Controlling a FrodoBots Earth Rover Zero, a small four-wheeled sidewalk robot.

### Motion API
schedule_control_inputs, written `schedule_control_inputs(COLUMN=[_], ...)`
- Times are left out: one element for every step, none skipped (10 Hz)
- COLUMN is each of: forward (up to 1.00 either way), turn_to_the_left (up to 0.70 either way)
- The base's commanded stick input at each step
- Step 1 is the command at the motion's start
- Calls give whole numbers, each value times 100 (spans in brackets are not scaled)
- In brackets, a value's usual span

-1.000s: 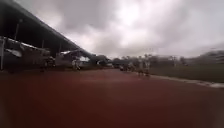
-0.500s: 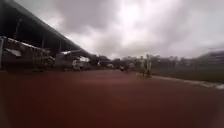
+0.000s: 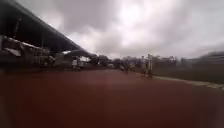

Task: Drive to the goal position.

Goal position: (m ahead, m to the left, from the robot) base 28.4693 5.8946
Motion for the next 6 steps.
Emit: schedule_control_inputs(forward=[50, 50, 50, 50, 50, 50], turn_to_the_left=[2, 2, 2, 2, 2, 2])
